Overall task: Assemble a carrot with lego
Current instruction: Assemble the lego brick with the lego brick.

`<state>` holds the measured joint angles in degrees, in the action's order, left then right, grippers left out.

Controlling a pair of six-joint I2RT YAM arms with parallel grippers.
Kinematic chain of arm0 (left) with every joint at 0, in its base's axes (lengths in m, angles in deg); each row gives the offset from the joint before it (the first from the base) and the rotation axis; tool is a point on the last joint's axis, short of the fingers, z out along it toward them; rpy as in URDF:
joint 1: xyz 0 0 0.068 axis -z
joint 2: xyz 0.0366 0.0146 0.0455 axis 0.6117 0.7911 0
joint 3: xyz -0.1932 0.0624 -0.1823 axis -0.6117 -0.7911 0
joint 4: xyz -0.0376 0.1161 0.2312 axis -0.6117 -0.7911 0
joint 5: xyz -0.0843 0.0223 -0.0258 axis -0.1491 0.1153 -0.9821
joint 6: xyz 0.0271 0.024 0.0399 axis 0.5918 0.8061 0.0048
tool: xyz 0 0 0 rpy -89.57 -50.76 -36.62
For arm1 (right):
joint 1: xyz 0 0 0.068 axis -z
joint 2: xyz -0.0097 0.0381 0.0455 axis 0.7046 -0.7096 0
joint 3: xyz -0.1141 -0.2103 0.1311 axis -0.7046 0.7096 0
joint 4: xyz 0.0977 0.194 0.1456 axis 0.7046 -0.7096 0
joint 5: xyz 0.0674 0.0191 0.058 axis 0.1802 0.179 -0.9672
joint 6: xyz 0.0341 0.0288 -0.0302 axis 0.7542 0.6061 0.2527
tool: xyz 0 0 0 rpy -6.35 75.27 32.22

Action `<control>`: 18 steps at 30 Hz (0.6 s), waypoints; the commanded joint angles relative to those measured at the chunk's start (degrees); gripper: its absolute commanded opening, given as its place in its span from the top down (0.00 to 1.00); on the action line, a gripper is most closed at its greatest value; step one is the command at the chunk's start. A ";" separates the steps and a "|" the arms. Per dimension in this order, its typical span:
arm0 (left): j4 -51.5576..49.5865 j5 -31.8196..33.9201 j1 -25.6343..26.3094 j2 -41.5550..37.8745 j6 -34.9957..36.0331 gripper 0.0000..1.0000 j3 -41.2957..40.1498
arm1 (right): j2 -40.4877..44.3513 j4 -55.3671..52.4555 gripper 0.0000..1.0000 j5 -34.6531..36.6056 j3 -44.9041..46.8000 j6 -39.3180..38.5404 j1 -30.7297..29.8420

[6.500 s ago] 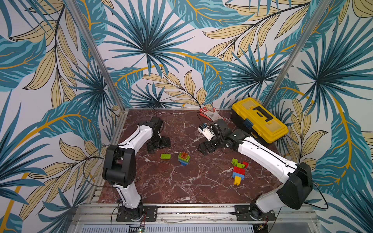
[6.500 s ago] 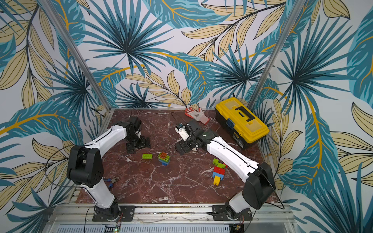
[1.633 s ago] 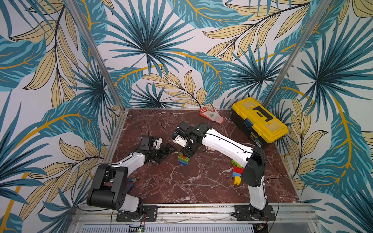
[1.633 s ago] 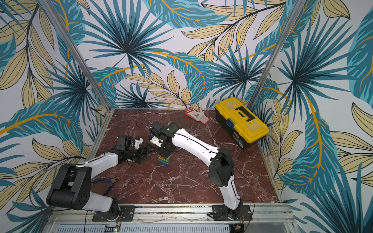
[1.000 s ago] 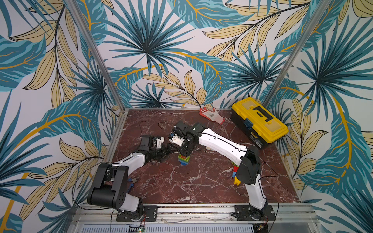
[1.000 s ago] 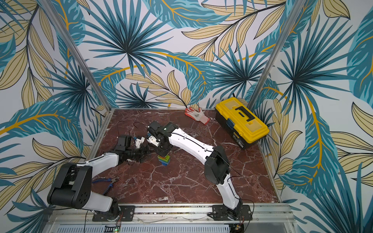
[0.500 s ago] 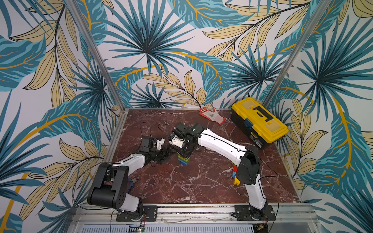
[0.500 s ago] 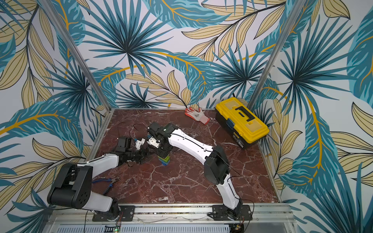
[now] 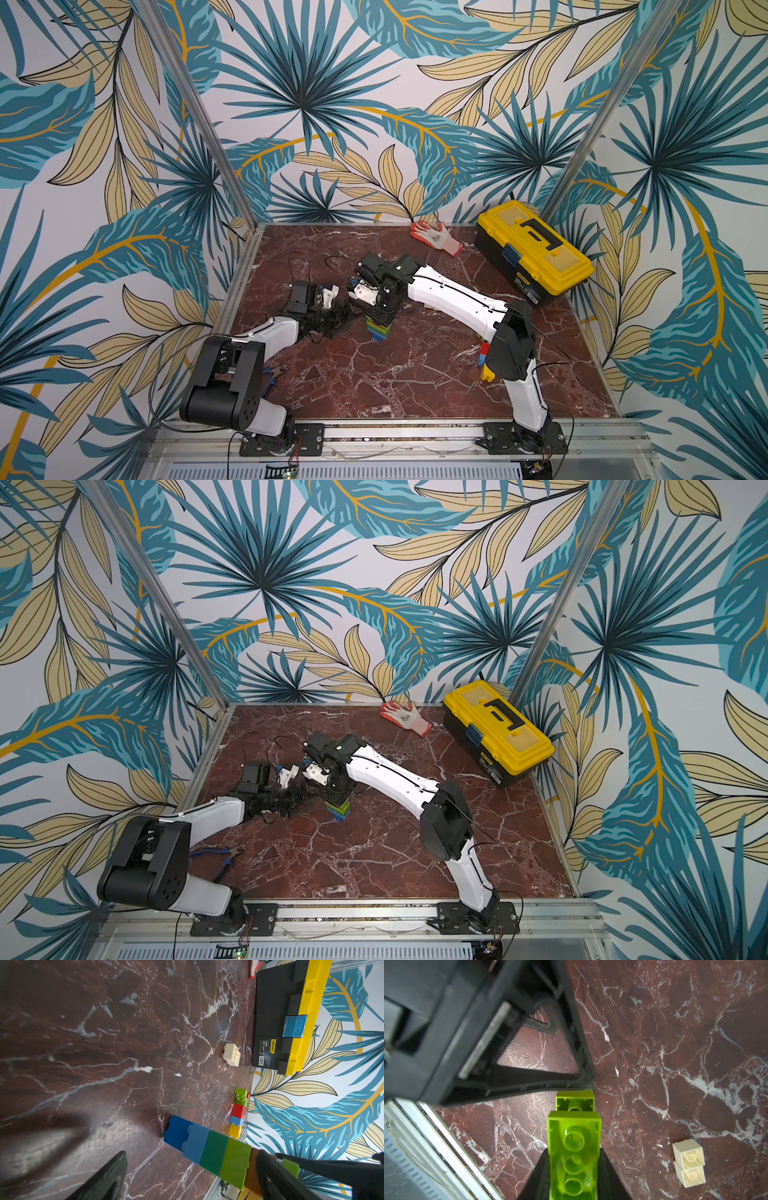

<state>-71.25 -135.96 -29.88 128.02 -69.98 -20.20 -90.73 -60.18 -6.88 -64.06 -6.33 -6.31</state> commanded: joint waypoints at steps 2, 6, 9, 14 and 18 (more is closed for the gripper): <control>1.01 0.22 0.11 1.03 0.99 0.03 -1.09 | -3.80 -5.41 0.73 1.47 -0.14 -0.91 -0.48; 0.92 0.61 -0.74 1.16 0.66 0.03 -1.57 | -5.61 -5.73 0.73 1.74 0.15 -0.42 -0.85; 0.92 0.20 -1.74 1.21 0.70 0.03 -1.64 | -6.84 -5.26 0.73 2.37 0.10 -0.11 -1.27; 0.92 -0.48 -2.86 1.55 0.65 0.03 -1.82 | -8.55 -5.18 0.73 3.14 -0.07 0.38 -1.62; 0.92 -0.61 -3.35 1.43 0.74 0.03 -2.00 | -8.98 -4.33 0.74 2.21 2.01 0.49 -1.62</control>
<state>-71.22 -135.96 -32.54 129.20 -69.96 -21.49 -93.31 -61.05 -4.76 -66.61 -6.26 -7.49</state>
